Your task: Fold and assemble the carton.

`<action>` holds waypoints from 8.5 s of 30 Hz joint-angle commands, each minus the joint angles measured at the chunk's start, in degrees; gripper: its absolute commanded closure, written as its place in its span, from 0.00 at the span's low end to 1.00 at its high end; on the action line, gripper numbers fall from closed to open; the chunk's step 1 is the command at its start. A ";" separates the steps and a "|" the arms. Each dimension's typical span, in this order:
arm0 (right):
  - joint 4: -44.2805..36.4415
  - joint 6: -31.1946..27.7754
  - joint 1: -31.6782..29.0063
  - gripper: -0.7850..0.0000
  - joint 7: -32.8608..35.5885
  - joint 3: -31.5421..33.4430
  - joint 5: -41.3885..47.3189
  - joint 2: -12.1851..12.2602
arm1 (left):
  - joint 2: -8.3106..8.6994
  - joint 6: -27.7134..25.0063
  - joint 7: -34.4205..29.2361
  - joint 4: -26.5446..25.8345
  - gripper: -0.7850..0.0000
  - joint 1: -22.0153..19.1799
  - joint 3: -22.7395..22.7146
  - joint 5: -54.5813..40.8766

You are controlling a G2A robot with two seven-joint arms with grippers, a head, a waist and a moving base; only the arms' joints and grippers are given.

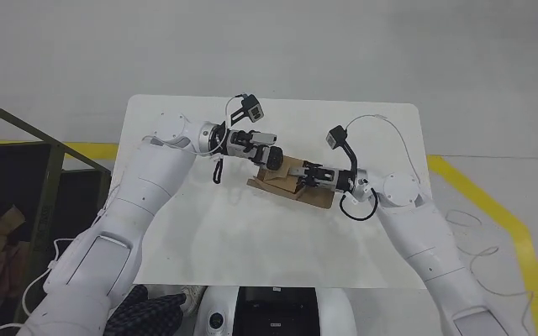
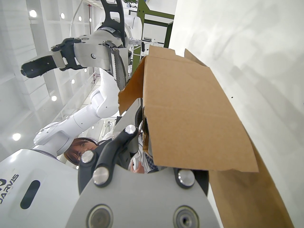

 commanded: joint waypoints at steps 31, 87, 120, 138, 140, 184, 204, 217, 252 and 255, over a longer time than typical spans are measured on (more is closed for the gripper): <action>-2.67 -1.97 -3.01 1.00 3.94 2.18 5.90 0.71 | 2.95 -2.60 3.51 0.65 0.00 2.89 -8.30 2.66; -2.41 -2.05 -2.39 1.00 1.59 -1.60 7.74 -0.42 | 1.52 -1.72 2.23 1.88 0.00 1.92 -5.44 1.18; 2.23 -1.06 -2.46 1.00 -9.56 2.64 10.03 -0.61 | 1.71 0.06 1.78 -1.02 0.00 5.01 -5.77 0.77; -0.46 -1.04 -3.47 1.00 -13.63 3.08 10.72 -1.20 | 0.15 -0.27 1.22 2.11 0.00 2.39 -2.77 0.21; -1.09 -1.04 -3.80 1.00 -13.73 3.04 10.63 -1.24 | 0.03 -0.37 1.01 2.51 0.00 2.14 -2.60 0.14; 1.49 -4.13 -0.47 1.00 11.07 7.78 12.69 0.14 | 2.37 -0.12 1.12 0.47 0.00 6.03 -9.55 2.16; 4.11 -6.29 2.15 1.00 14.86 3.36 15.33 -0.77 | 2.14 0.60 1.74 -1.94 0.00 6.37 -8.69 1.25; 4.71 -6.40 2.48 1.00 13.47 1.84 15.39 -1.18 | 1.21 0.72 0.12 -1.83 0.00 5.28 -6.56 -0.93; 9.03 -7.20 3.89 1.00 14.15 1.50 19.53 -1.82 | 0.49 0.57 0.00 -0.06 0.00 2.99 -2.81 -2.70; 9.08 -7.28 3.81 1.00 14.64 1.85 19.82 -1.76 | 0.79 -0.11 0.00 0.99 0.00 2.91 -3.82 -2.74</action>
